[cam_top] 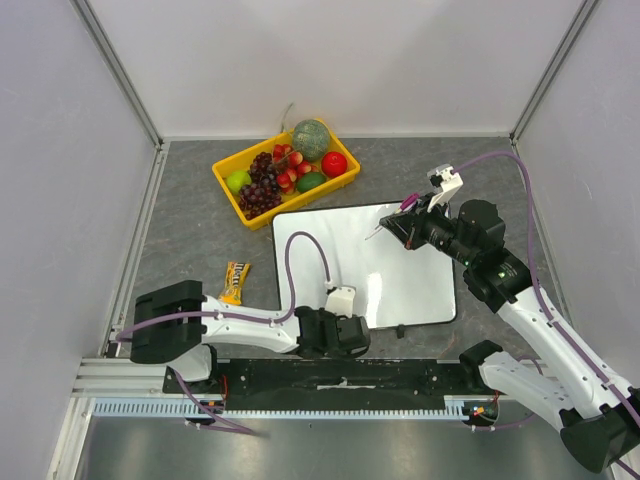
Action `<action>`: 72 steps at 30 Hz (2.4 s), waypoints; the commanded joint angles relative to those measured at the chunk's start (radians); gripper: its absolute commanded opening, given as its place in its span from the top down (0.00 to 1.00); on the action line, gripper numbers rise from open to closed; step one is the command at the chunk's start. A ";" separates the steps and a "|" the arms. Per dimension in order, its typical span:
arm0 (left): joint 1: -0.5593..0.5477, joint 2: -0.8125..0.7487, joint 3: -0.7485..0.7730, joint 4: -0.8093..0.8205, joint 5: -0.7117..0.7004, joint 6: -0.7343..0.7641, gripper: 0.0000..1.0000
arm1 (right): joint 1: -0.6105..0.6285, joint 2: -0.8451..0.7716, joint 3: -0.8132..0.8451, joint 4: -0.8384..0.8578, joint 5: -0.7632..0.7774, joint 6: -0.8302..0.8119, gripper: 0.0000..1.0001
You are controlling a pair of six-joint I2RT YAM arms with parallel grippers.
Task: Write a sentence on the whiteboard
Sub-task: Move the whiteboard to the center of the board, then write a sentence on the whiteboard.
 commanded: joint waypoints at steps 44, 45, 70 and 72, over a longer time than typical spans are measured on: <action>0.659 -0.432 0.201 -0.052 0.483 0.754 0.11 | -0.005 -0.050 -0.072 0.025 -0.021 0.029 1.00; 0.694 -0.448 0.178 -0.043 0.506 0.741 0.11 | -0.005 -0.053 -0.072 0.028 -0.028 0.027 1.00; 1.250 -0.735 -0.322 0.359 0.852 0.553 0.07 | -0.005 -0.117 -0.128 0.209 -0.207 0.016 1.00; 1.271 -0.713 -0.324 0.380 0.908 0.549 0.07 | -0.003 -0.131 -0.129 0.221 -0.212 0.010 1.00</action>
